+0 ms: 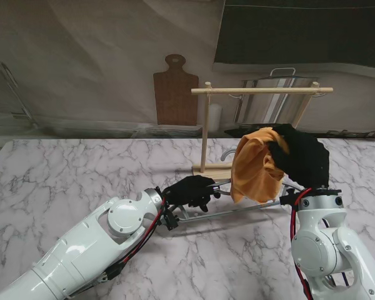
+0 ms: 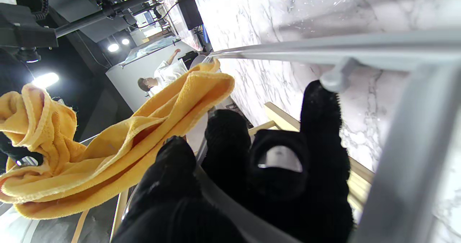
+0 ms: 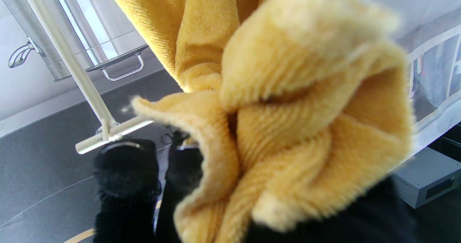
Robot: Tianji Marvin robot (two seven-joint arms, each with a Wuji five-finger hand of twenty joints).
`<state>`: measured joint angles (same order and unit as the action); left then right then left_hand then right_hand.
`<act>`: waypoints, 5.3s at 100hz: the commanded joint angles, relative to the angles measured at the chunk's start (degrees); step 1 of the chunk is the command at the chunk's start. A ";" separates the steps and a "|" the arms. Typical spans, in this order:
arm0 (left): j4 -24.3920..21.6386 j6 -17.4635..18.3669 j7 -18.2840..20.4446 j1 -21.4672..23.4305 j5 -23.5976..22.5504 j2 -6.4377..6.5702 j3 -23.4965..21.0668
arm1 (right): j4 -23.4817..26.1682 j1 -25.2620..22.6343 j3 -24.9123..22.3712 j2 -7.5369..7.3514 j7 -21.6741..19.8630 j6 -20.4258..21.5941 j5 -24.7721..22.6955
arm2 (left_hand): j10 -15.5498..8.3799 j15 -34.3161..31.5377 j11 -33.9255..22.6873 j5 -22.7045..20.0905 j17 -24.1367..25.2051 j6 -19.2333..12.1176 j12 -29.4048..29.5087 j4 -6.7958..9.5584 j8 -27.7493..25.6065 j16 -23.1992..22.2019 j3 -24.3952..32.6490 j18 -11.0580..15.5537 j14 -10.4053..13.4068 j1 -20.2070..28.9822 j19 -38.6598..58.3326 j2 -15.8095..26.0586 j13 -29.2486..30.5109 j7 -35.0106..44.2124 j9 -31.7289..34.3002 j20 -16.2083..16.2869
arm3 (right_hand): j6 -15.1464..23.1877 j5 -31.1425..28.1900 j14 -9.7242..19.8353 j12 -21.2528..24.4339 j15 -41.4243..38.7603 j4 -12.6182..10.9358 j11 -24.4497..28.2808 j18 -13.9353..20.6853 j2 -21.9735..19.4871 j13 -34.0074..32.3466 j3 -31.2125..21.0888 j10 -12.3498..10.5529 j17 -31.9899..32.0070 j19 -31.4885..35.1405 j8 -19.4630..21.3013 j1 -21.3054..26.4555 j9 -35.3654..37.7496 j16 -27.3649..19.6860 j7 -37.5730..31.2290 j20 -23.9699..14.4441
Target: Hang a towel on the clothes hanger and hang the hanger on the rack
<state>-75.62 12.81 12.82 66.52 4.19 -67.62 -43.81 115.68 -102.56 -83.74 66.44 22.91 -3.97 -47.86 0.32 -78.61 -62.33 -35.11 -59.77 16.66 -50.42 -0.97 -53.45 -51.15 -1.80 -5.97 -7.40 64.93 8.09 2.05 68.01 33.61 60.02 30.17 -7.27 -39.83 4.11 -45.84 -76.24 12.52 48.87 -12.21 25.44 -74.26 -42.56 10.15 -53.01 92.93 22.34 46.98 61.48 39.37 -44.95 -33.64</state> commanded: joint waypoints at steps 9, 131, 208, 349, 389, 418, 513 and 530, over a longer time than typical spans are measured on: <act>0.23 0.23 0.94 -0.19 0.73 -0.37 0.29 | -0.73 0.29 0.19 0.05 0.26 0.40 0.17 | -2.01 -2.47 -1.34 -1.25 -2.54 -0.63 -0.73 2.12 -0.42 -0.67 0.97 3.05 -6.06 3.99 109.43 2.17 1.17 0.39 1.36 -0.68 | 7.79 -1.73 2.85 -1.58 -0.95 -2.73 6.84 -0.06 -6.48 -1.60 -2.43 -5.45 0.07 1.83 3.31 4.72 2.28 -0.10 -4.89 0.15; -2.18 -1.43 -1.09 1.18 3.54 -1.05 -2.13 | -0.20 -9.79 -2.21 -0.50 -1.74 4.13 -0.24 | -1.99 -2.78 -1.62 -1.39 -2.55 -0.46 -0.82 2.30 -0.61 -0.49 1.09 3.06 -6.02 4.09 109.77 2.20 1.37 0.03 1.43 -0.69 | 7.73 -2.83 2.11 -1.76 -1.38 -2.63 6.68 -0.90 -5.63 -1.56 -3.33 -4.74 0.23 1.83 4.23 4.69 2.95 0.02 -5.24 -0.25; -5.82 -1.65 -3.23 1.89 1.33 -0.79 -3.56 | -1.66 -6.88 4.06 -2.29 -9.40 -1.01 -4.93 | -1.98 -2.82 -1.80 -1.48 -2.59 -0.16 -0.68 2.44 -0.61 -0.26 1.14 3.36 -5.73 4.21 109.92 2.04 1.71 -0.16 1.64 -0.62 | 5.29 -2.95 1.98 -1.07 -2.91 -2.65 5.79 -1.85 -4.55 -1.54 -3.74 -4.17 -0.93 2.23 2.91 5.31 3.95 0.55 -5.10 -0.18; -10.30 -4.00 -2.47 2.84 3.66 -0.57 -4.39 | -3.30 -8.55 6.38 -4.27 -17.31 -6.58 -15.02 | -1.56 -3.18 -2.48 -2.47 -2.67 0.28 -0.30 2.66 -0.40 0.38 1.27 3.47 -5.68 4.52 110.70 1.49 3.32 -0.78 2.74 0.16 | 13.32 19.70 -3.17 12.11 14.57 -7.99 -4.43 -2.32 -2.58 2.55 19.63 -5.92 7.77 -4.80 -8.28 -23.28 -5.96 -2.34 27.87 -0.08; -10.35 -4.12 -3.35 2.32 1.20 -0.43 -5.08 | -2.13 -11.68 4.66 -4.19 -15.22 -5.12 -16.46 | -1.68 -3.20 -2.50 -2.40 -2.68 0.06 -0.31 2.63 -0.58 0.49 1.22 3.40 -5.69 4.37 110.69 1.54 3.28 -0.94 2.59 0.35 | 14.17 6.75 -3.67 12.79 16.20 -7.27 -5.31 -2.79 -0.63 3.44 16.34 -5.60 9.23 -6.13 -5.16 -22.56 -3.19 -2.41 23.31 -0.48; -10.95 -3.50 -3.66 2.30 0.01 -0.23 -5.26 | -1.91 -13.13 3.29 -3.49 -10.39 -4.79 -15.01 | -1.76 -3.18 -2.49 -2.41 -2.68 -0.21 -0.34 2.58 -0.64 0.52 1.13 3.39 -5.63 4.20 110.66 1.47 3.12 -0.95 2.54 0.44 | 11.24 -2.39 -4.25 12.24 16.35 -8.24 -5.20 -3.28 -4.61 1.93 19.83 -5.23 8.57 -6.18 -1.89 -19.99 -0.08 -2.42 19.05 -0.65; -16.64 5.92 4.22 9.06 -8.48 5.09 -12.38 | 5.74 -17.93 -5.66 -1.43 0.05 -0.07 -12.62 | -2.57 -2.79 -2.22 -2.87 -2.65 -1.00 -0.41 2.65 -0.77 0.50 1.16 3.60 -4.91 3.74 110.04 1.13 3.00 -0.74 2.84 0.29 | 8.02 9.95 -11.11 25.04 62.98 -9.00 -26.59 -8.03 -3.61 35.44 20.88 -4.27 37.59 -35.12 3.23 -19.32 -28.54 -17.12 29.07 3.06; -17.08 6.98 4.22 9.21 -8.56 5.19 -12.01 | 5.14 -15.16 -5.16 -1.98 -3.86 2.26 -12.14 | -2.62 -2.75 -2.18 -2.91 -2.65 -1.08 -0.42 2.67 -0.79 0.51 1.19 3.68 -4.77 3.69 110.04 1.11 3.08 -0.68 2.91 0.29 | 5.03 16.01 -10.72 31.63 69.49 -7.89 -30.92 -7.13 1.11 42.88 15.91 -2.97 42.41 -43.25 1.00 -24.31 -38.38 -22.49 33.26 5.41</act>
<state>-92.08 19.38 16.42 75.92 -4.46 -62.32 -56.27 121.09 -118.78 -89.20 64.87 19.49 -2.13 -60.00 2.16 -79.53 -63.09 -36.94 -59.87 20.52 -50.55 -0.97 -53.41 -51.02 -1.82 -7.64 -8.73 64.98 -1.87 1.97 69.35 31.57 62.17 29.81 -0.11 -26.66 -7.12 -16.03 -9.21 3.95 19.44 -19.41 24.25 -33.92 -24.13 6.52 -12.49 52.45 24.55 25.63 26.50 18.73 -13.50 -29.30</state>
